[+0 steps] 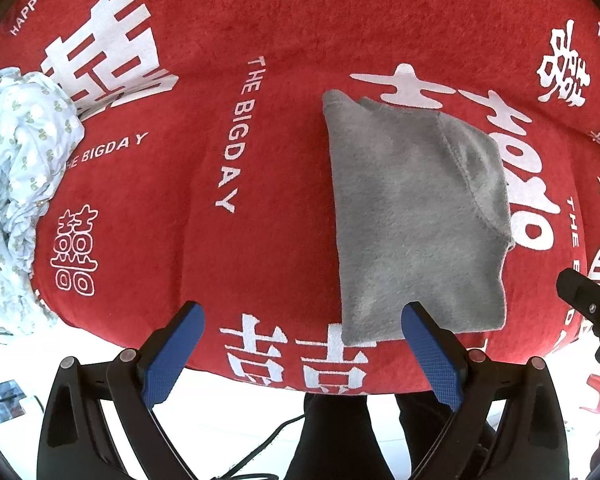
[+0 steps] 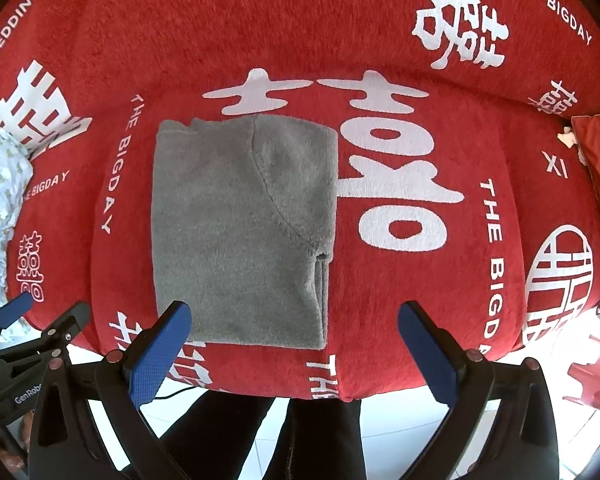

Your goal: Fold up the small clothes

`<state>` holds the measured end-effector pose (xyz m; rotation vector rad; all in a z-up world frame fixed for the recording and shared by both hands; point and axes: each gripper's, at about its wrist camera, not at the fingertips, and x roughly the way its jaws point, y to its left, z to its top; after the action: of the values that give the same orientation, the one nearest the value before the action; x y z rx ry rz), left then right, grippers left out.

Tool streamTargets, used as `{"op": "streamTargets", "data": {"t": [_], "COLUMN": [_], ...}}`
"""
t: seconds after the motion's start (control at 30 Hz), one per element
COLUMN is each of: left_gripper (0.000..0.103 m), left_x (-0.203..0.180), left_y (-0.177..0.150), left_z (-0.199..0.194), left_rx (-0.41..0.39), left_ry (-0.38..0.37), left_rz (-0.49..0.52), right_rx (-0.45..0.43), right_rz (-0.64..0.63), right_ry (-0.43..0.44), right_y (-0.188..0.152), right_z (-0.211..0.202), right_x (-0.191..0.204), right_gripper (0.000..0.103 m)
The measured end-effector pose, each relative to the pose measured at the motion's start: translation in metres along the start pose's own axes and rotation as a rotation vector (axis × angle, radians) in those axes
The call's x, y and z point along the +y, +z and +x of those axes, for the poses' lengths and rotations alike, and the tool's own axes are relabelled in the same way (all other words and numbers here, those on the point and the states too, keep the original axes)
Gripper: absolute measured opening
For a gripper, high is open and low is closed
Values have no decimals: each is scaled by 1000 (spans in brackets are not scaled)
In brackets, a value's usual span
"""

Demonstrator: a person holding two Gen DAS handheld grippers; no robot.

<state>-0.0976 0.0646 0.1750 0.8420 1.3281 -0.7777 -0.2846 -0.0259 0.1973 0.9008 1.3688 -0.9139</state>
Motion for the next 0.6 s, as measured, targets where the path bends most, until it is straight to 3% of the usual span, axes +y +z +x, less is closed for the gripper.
{"op": "streamTargets", "data": {"t": [0.6], "left_gripper": [99], "left_x": [1], "left_y": [0], "left_z": [2], "left_rx": [8], "left_ry": [9], "left_rz": [-7], "right_rx": [-3], "right_rz": [-4], "right_ry": [-4], "right_y": [3], "right_z": [0], "right_x": [3], "right_gripper": [103]}}
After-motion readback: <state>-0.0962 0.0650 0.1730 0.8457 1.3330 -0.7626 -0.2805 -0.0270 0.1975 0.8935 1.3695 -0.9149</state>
